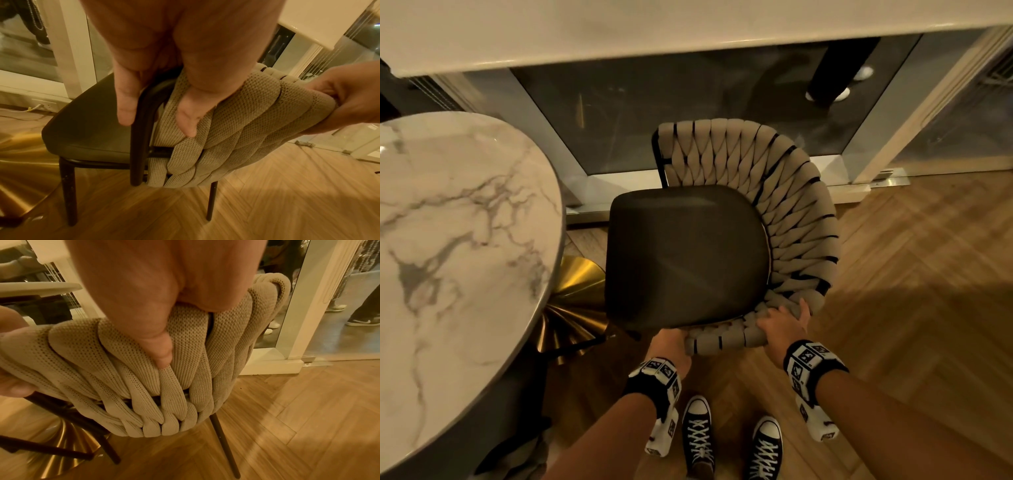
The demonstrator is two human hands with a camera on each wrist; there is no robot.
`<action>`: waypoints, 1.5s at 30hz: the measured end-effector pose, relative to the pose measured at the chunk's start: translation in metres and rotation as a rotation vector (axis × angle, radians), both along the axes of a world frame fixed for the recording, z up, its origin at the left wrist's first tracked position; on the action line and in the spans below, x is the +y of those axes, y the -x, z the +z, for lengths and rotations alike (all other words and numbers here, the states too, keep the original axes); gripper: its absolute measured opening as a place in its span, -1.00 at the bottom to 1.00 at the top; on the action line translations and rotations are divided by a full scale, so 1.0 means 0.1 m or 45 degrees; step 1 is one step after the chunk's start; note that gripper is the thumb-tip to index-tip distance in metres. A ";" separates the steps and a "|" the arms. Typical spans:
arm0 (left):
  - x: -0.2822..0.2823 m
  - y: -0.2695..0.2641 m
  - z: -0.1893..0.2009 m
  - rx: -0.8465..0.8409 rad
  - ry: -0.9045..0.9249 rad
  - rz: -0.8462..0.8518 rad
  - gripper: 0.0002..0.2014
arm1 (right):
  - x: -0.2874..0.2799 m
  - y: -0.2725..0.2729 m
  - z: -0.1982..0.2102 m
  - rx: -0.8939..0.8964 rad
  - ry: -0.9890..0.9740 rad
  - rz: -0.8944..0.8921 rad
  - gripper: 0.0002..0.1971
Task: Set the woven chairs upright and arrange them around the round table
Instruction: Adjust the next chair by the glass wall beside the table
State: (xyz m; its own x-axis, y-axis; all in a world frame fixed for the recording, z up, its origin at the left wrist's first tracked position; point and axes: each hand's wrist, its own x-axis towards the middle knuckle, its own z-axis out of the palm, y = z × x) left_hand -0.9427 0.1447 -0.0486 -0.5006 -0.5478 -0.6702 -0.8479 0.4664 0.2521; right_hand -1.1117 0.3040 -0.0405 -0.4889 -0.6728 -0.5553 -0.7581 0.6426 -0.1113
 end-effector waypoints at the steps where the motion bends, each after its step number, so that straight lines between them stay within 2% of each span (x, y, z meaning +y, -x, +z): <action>1: 0.02 -0.02 0.00 -0.001 0.001 0.002 -0.78 | 0.01 -0.02 -0.01 0.000 0.005 -0.005 -0.61; 10: -0.06 0.01 0.00 -0.003 0.013 0.011 -0.80 | -0.10 0.00 0.05 -0.001 -0.032 0.001 -0.59; 21: -0.07 0.08 0.03 -0.015 0.025 -0.019 -0.76 | -0.12 0.08 0.04 0.039 -0.016 0.014 -0.67; 25: -0.04 0.06 0.06 0.012 0.030 -0.002 -0.75 | -0.13 0.12 0.06 0.063 -0.072 0.133 -0.60; 30: -0.01 0.02 0.09 0.007 0.031 -0.007 -0.74 | -0.06 0.00 -0.07 -0.009 -0.036 -0.097 -0.61; 34: 0.03 -0.04 0.11 -0.014 0.023 -0.028 -0.76 | 0.01 -0.09 -0.05 0.040 -0.053 -0.034 -0.62; 45: -0.04 0.00 0.08 -0.042 0.002 -0.074 -0.74 | -0.04 -0.08 0.04 -0.009 -0.051 -0.135 -0.69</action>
